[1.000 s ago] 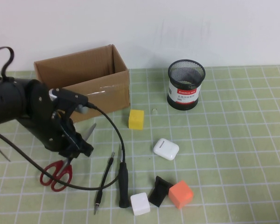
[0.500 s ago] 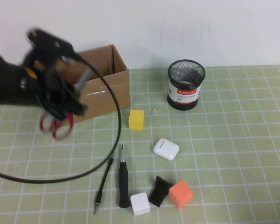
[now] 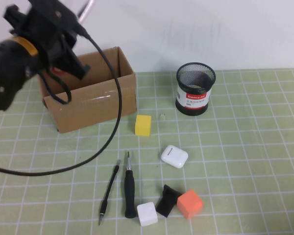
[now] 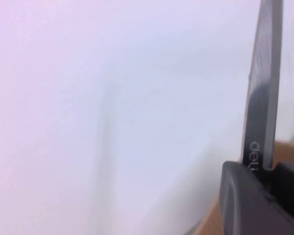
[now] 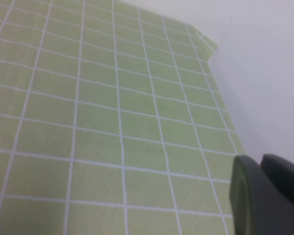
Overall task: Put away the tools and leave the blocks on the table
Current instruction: Place the Scissors into the box
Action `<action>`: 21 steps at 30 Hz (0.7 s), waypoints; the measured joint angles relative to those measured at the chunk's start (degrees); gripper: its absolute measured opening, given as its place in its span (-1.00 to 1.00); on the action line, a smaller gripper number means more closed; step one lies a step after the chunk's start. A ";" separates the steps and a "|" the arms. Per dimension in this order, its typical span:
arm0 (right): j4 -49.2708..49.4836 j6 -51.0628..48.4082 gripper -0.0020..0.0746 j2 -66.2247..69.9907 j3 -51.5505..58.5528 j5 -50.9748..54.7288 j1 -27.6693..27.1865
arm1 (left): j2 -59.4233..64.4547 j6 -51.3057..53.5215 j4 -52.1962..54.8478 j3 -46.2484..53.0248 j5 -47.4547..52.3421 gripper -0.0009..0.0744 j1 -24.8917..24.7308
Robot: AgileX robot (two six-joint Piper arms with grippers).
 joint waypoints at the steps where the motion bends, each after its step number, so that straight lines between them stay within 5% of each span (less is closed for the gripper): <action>1: 0.00 0.00 -0.97 0.00 0.00 0.00 0.00 | 1.07 1.02 0.22 0.00 -0.30 -0.76 0.00; 11: 0.00 0.00 -0.97 0.00 0.00 0.00 0.00 | 7.66 3.82 0.43 0.00 -4.27 -0.74 0.00; 21: 0.00 0.00 -0.97 0.00 0.00 0.00 0.00 | 7.71 13.19 -5.57 0.00 -4.51 -0.33 0.19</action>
